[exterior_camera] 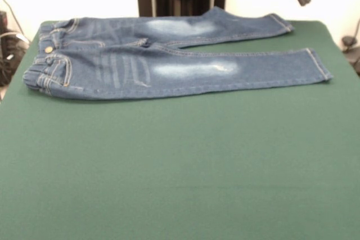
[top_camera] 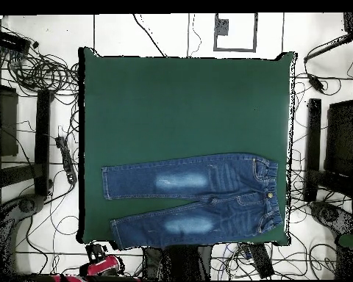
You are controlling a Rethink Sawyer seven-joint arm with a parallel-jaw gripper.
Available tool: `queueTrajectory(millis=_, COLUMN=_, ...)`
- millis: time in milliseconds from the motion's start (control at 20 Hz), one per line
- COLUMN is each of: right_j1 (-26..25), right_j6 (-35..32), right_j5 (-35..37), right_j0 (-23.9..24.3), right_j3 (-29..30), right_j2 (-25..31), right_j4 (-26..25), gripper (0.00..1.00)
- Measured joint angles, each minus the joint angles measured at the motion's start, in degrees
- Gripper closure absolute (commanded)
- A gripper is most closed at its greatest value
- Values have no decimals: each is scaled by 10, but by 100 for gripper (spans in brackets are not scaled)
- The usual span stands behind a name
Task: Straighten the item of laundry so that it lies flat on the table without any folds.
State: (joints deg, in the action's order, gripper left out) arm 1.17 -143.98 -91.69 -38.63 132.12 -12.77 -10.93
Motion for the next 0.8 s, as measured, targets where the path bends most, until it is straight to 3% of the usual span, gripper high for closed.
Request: queueTrajectory(millis=800, right_j1=6, right_j6=0, right_j5=-10, right_j0=21, right_j3=3, right_j2=-12, right_j4=-53, gripper=100)
